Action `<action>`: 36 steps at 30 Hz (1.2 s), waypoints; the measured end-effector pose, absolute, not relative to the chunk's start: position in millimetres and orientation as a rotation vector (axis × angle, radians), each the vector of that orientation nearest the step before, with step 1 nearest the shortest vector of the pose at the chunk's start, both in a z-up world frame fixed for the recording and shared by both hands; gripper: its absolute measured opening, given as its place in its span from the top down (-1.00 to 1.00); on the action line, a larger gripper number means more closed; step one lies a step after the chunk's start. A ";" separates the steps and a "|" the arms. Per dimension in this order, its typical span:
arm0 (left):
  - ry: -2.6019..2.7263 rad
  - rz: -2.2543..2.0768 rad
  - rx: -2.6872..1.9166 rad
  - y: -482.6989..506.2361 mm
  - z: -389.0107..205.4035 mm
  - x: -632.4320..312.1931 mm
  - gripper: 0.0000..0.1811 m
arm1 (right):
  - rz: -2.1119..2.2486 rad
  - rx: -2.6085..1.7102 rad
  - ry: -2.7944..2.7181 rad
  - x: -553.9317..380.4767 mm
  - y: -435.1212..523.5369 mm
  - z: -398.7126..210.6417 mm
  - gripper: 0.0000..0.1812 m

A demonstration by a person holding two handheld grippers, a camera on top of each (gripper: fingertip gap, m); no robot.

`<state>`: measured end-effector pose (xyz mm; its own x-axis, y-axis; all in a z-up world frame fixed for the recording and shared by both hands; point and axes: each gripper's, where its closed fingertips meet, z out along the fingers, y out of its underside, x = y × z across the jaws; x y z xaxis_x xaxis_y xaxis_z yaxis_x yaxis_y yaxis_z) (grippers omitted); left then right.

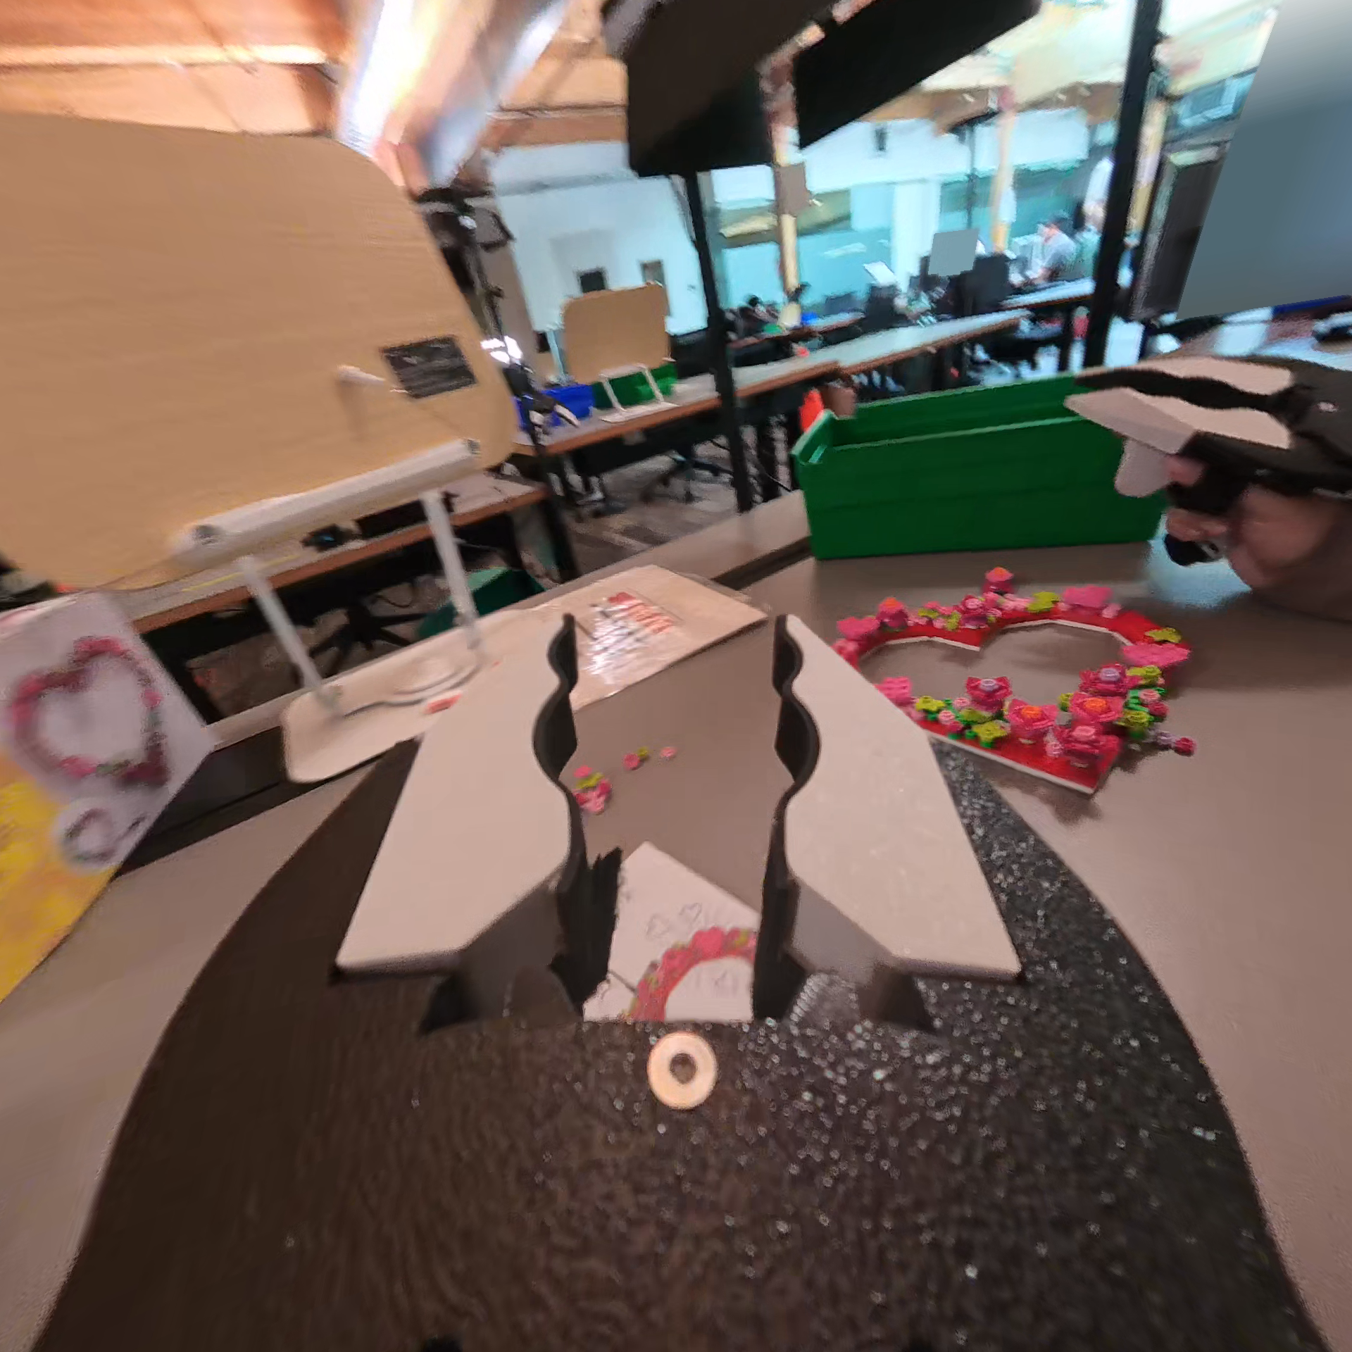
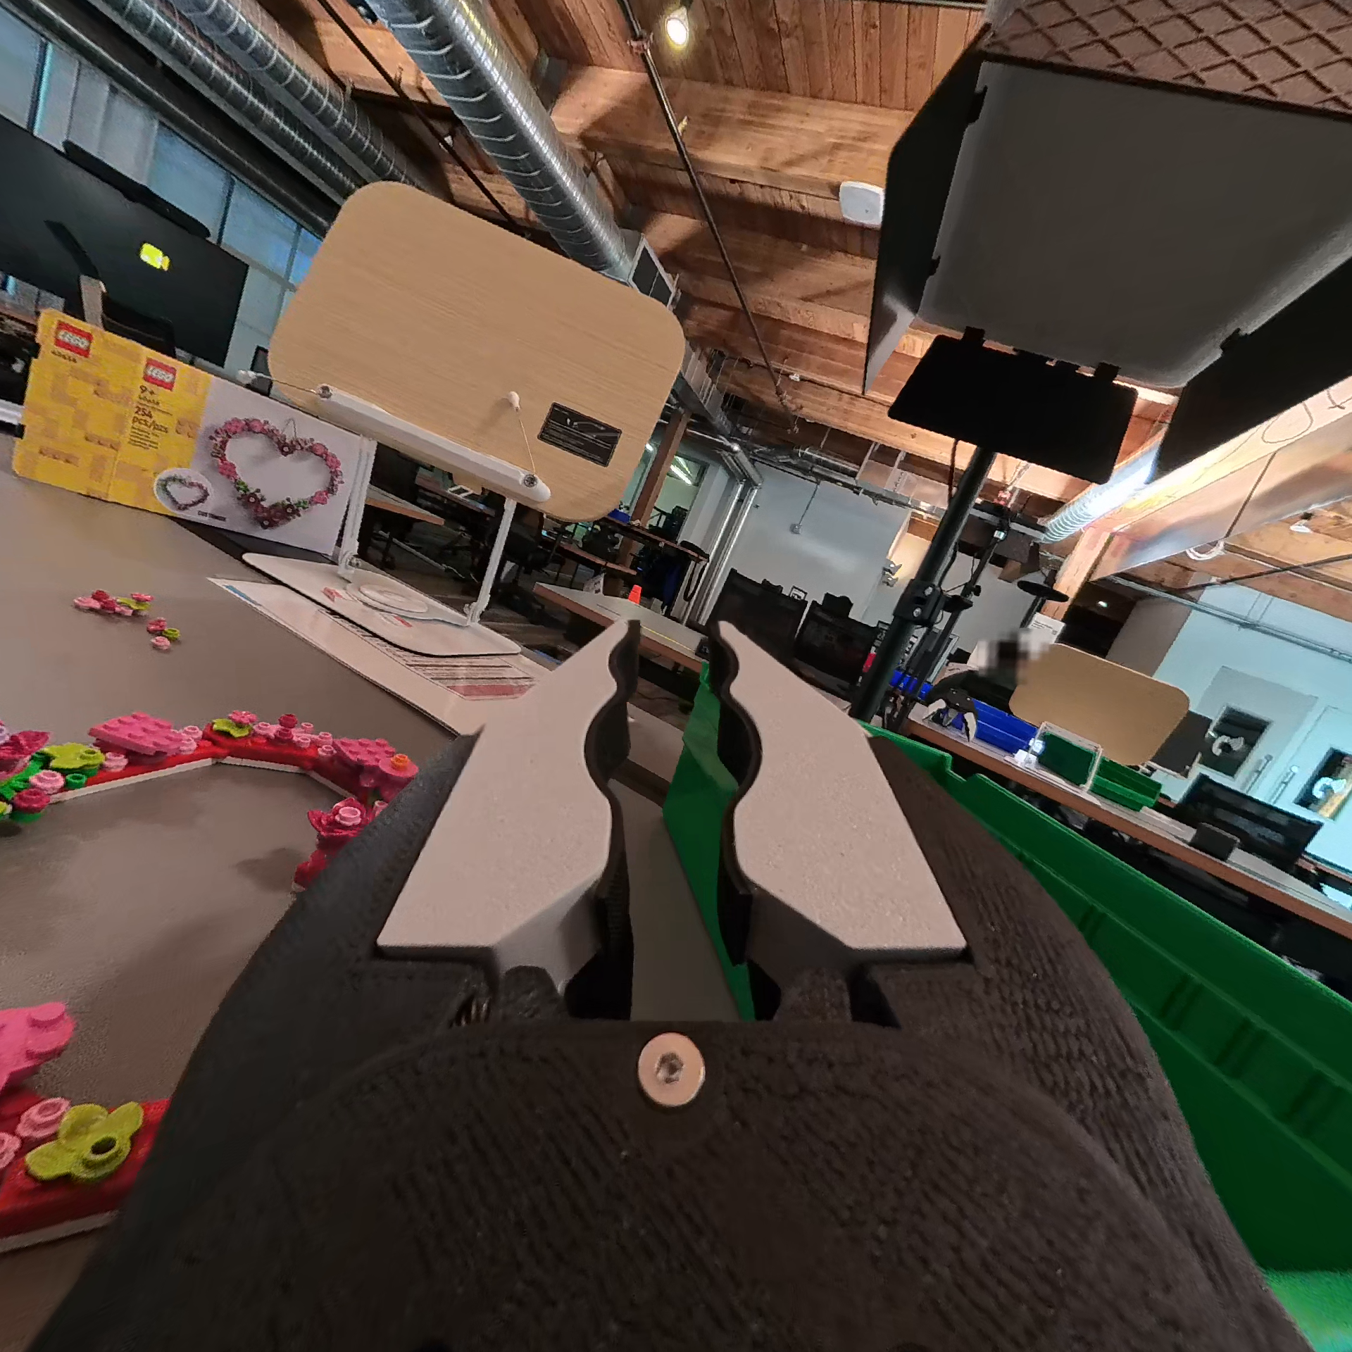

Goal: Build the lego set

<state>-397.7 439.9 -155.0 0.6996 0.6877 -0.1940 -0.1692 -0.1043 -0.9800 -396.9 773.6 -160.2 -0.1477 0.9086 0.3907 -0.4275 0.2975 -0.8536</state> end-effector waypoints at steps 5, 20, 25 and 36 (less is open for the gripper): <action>-0.532 0.832 -1.468 387.8 -163.1 -397.6 0.46 | 1.122 -0.533 -1.235 -402.0 773.7 -167.1 0.82; -0.560 0.568 -2.001 410.0 -219.3 -462.3 0.47 | 0.821 -0.603 -1.204 -415.6 799.5 -174.2 0.84; -0.627 0.388 -2.127 440.9 -256.4 -489.2 0.53 | 0.842 -0.592 -1.207 -414.6 798.6 -173.8 0.84; -0.790 0.353 -2.265 454.8 -299.7 -521.0 0.52 | 0.936 -0.615 -1.170 -410.2 804.4 -168.0 0.85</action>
<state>-521.0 454.8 -299.7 0.7766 0.6295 -0.0246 0.4382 -0.5677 -0.6969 -410.2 804.4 -168.0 0.1025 0.8646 0.4918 -0.2893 0.4990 -0.8169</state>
